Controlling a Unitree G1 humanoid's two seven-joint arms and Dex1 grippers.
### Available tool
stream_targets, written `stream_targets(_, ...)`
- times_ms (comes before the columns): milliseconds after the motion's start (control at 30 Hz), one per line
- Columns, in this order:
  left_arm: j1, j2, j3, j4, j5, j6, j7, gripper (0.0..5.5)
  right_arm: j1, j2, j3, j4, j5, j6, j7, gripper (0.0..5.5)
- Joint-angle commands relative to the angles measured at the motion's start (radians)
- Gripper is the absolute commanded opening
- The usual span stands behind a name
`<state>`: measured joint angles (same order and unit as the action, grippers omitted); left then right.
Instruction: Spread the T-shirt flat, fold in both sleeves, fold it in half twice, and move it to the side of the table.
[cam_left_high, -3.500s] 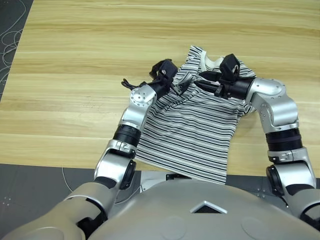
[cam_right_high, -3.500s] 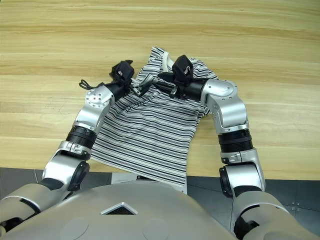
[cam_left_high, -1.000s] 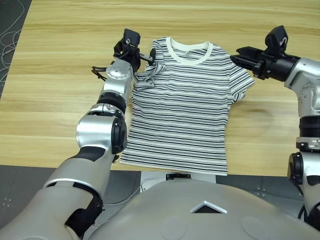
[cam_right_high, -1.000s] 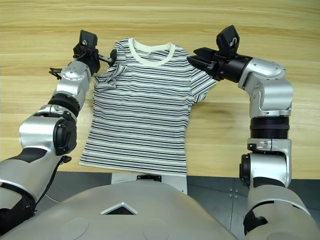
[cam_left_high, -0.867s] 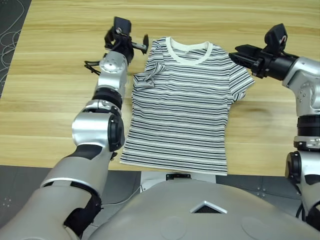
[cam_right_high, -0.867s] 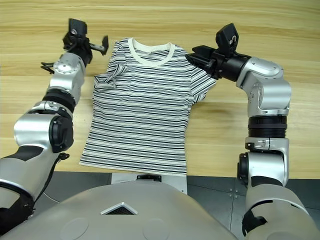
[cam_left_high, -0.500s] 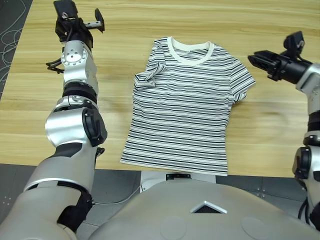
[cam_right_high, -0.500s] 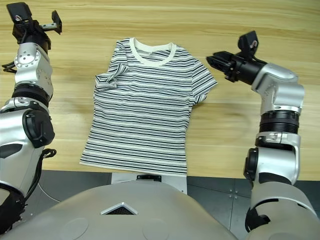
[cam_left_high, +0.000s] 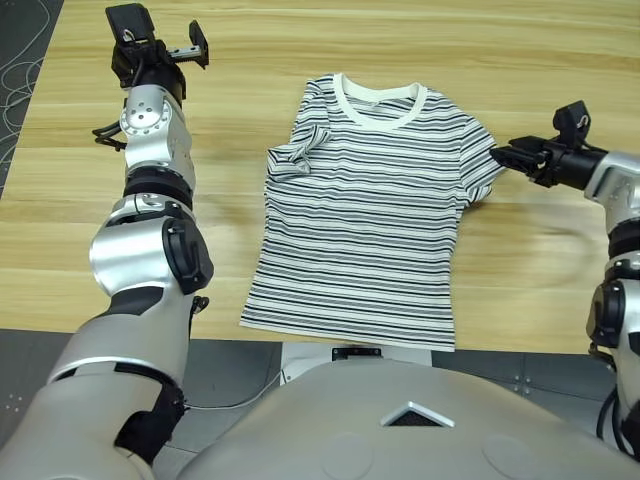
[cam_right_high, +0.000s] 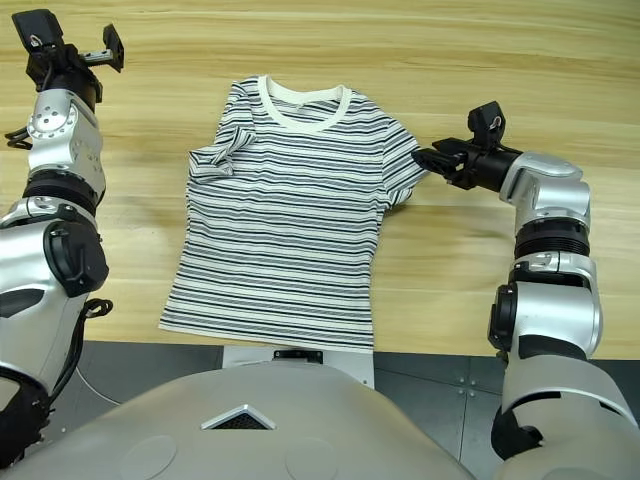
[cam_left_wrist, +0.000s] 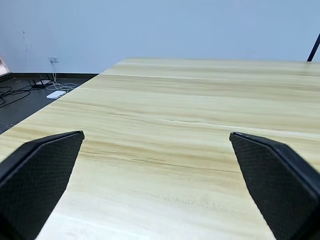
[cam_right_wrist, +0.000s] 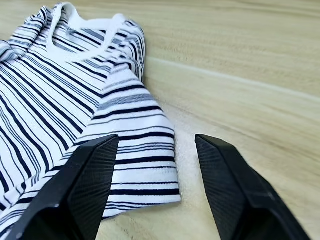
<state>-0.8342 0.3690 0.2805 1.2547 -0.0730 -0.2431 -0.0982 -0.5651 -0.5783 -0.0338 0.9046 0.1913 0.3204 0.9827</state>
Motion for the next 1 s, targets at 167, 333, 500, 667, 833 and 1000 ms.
stream_targets(167,0.009,0.004,0.002,0.007,-0.006,0.021,-0.001,5.49,-0.001,0.052,0.032,0.006,-0.033,0.005,0.003,2.82)
stream_targets(333,0.010,0.003,0.002,0.008,-0.006,0.022,-0.001,5.49,0.008,0.058,0.035,0.001,-0.034,0.007,0.004,2.82)
stream_targets(500,0.012,0.002,0.007,0.009,-0.011,0.028,-0.002,5.49,0.011,0.057,0.032,-0.013,-0.027,0.021,0.013,2.18)
stream_targets(667,0.010,0.000,0.007,0.009,-0.010,0.030,-0.005,5.49,0.015,0.060,0.031,-0.025,-0.026,0.028,0.010,1.39)
stream_targets(833,0.011,-0.002,0.007,0.008,-0.009,0.033,-0.005,5.49,0.013,0.058,0.029,-0.026,-0.026,0.030,0.008,0.59)
stream_targets(1000,0.003,-0.007,0.004,0.009,-0.007,0.034,-0.005,5.49,0.012,0.052,0.023,-0.041,-0.022,0.038,0.007,0.14)
